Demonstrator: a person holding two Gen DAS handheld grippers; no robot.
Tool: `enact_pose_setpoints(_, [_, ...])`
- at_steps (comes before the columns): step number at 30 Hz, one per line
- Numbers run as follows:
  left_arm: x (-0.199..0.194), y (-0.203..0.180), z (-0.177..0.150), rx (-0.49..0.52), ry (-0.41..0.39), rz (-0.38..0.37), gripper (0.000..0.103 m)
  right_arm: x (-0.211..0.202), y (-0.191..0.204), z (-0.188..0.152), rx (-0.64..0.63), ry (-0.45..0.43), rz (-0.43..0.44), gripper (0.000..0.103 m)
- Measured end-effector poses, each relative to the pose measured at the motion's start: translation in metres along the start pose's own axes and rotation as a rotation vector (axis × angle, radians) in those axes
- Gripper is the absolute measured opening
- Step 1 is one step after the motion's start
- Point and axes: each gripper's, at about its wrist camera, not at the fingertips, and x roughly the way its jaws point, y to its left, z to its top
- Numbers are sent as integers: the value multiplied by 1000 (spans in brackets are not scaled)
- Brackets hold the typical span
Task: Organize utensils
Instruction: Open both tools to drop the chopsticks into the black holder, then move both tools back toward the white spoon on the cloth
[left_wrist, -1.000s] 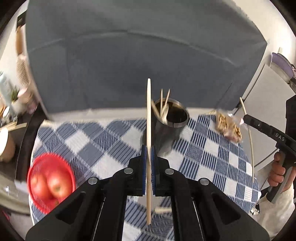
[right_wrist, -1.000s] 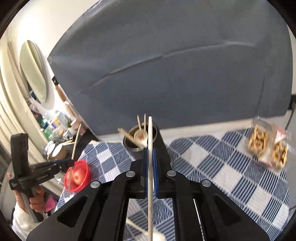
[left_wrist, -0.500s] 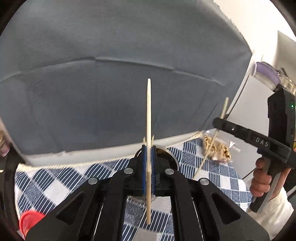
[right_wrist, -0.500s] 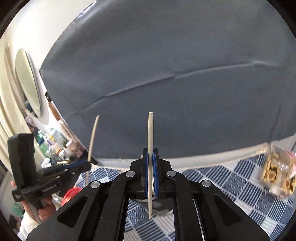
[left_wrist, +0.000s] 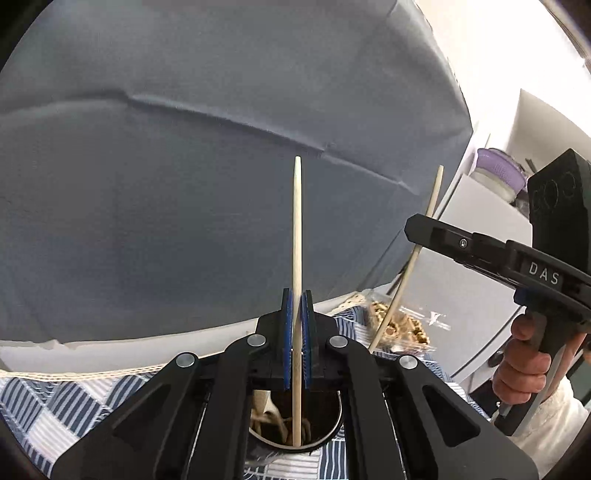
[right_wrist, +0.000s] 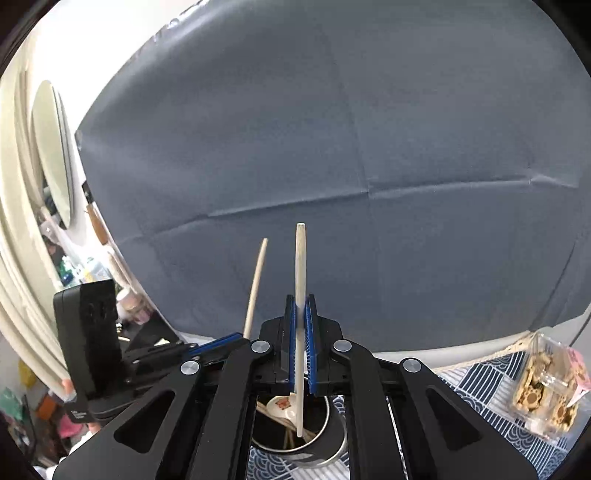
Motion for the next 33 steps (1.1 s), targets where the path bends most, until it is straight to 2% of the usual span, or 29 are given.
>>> enact_pose_setpoints(3, [15,1,-5,8,0,12,5,9,0,-5,-13,21,-10,5])
enact_pose_setpoints(8, [30,-5,-24,54,44,54,5,19,0,-22,-31,76,-2,5])
enact_pose_setpoints(14, [18,-13,-40,101,89,117,5,16,9,-43,-89,116,-18,6])
enact_pose_setpoints(15, [9,-4,-44,104,93,127,6,13,10,-45,-101,114,-24,7])
enact_pose_setpoints(17, [2,-4,-47,107,115,135,23,7,13,-48,-112,118,-19,12])
enact_pose_setpoints(18, [-4,-6,-50,118,124,154,38,3,14,-50,-118,114,-23,16])
enact_pose_setpoints(19, [-9,-6,-52,125,124,169,52,0,15,-51,-122,110,-25,29])
enact_pose_setpoints(20, [-15,-9,-54,133,124,187,56,-7,16,-53,-128,99,-27,45])
enact_pose_setpoints(23, [-32,-13,-61,135,132,203,65,-27,17,-59,-131,74,-17,64])
enact_pose_setpoints(24, [-37,-13,-64,132,137,216,73,-33,17,-62,-133,74,-10,68])
enact_pose_setpoints(26, [-46,-17,-69,131,145,234,77,-44,17,-67,-134,69,-18,84])
enact_pose_setpoints(28, [-53,-20,-76,125,164,246,92,-54,17,-74,-134,75,-16,85])
enact_pose_setpoints(33, [-68,-31,-91,121,187,286,96,-72,12,-95,-135,113,-19,88])
